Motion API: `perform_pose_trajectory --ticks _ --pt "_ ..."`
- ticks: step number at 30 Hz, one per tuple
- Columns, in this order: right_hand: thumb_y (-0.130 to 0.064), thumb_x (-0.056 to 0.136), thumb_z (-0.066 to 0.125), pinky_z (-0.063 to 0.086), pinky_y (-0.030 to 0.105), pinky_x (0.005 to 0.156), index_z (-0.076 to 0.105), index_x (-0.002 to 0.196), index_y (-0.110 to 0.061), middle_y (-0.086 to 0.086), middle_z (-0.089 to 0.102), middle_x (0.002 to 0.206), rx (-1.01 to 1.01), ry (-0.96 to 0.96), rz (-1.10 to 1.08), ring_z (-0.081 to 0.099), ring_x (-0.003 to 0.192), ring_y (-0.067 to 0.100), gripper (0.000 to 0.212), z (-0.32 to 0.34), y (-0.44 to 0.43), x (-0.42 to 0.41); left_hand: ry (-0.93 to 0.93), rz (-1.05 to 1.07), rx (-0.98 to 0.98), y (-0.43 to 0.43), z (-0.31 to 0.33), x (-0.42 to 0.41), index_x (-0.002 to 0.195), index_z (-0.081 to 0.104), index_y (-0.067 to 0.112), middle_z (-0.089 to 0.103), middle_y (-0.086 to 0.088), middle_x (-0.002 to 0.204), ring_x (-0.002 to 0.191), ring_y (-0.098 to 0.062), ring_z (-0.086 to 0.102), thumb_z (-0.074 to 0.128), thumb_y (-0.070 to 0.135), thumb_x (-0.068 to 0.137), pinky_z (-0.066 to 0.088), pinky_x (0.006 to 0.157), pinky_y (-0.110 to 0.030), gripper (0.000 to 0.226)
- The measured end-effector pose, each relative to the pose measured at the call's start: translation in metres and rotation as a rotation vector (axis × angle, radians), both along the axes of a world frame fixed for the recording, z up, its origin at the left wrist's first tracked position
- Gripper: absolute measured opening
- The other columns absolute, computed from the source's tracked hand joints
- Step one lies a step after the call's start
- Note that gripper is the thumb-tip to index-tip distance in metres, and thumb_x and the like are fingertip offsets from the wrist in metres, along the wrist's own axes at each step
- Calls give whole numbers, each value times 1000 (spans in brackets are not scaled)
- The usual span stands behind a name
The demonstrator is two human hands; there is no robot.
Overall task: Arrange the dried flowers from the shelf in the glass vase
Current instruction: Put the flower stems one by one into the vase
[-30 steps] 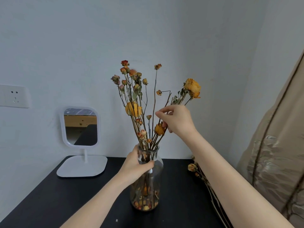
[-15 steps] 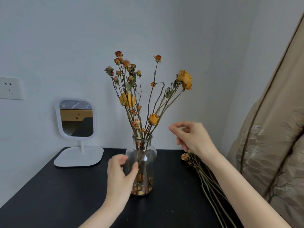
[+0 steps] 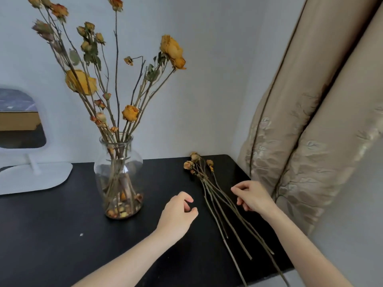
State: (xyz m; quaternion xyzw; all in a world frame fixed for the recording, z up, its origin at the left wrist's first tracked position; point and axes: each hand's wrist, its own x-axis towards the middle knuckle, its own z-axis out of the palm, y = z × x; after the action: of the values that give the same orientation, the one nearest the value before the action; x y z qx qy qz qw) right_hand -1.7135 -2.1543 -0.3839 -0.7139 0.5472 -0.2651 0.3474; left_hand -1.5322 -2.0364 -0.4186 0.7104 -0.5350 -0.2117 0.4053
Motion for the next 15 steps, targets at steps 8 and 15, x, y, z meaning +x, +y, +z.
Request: perform_pose_trajectory --ticks 8,15 --pt "-28 87 64 38 16 51 67 82 -21 -7 59 47 64 174 29 53 44 0 9 -25 -26 -16 -180 62 68 -61 7 -32 71 66 19 57 6 61 62 -14 59 57 34 89 53 66 -32 25" --pt "-31 86 65 35 14 51 67 81 -19 -8 56 45 11 174 71 52 46 -2 13 -28 -39 -1 -201 188 207 -95 9 -44 52 52 18 50 6 53 54 -16 56 62 47 82 43 52 -24 43"
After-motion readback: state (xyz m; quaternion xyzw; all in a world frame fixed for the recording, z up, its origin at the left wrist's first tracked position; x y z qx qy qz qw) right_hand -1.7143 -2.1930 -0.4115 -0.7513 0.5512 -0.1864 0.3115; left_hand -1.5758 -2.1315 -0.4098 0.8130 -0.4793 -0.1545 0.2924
